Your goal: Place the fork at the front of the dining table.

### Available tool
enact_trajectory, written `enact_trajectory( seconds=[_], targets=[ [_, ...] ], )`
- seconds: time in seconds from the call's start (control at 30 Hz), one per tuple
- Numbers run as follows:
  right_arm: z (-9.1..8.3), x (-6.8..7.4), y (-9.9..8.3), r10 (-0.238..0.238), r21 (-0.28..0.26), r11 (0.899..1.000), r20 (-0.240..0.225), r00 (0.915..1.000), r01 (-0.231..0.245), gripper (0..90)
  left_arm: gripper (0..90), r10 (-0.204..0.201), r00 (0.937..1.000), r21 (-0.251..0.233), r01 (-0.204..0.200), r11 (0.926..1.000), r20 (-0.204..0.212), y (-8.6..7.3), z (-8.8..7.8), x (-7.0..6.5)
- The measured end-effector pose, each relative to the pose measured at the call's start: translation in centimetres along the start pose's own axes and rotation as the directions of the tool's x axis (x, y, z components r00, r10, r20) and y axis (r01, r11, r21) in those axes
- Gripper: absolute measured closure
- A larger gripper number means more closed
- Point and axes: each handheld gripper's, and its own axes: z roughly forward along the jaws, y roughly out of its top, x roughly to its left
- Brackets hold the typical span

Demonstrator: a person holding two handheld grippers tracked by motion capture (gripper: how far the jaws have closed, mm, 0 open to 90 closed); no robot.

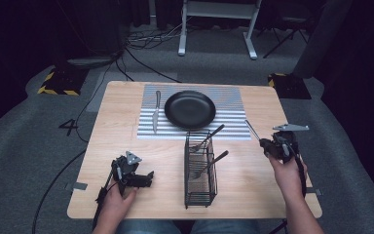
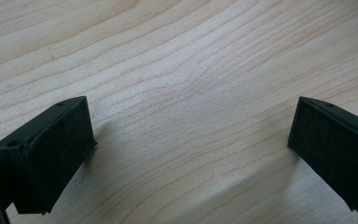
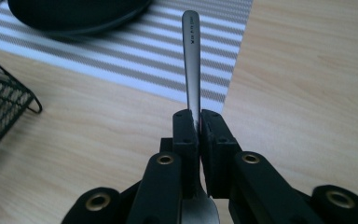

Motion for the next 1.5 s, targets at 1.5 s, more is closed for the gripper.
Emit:
enact_trajectory(
  seconds=[1.5],
  targets=[
    [15.8,0.0,12.1,0.154,-0.037,0.988,0.103,0.9827,-0.151,84.8,0.5,0.006,1.0,-0.001,-0.006,1.0,0.006,0.2,0.1,0.1]
  ],
)
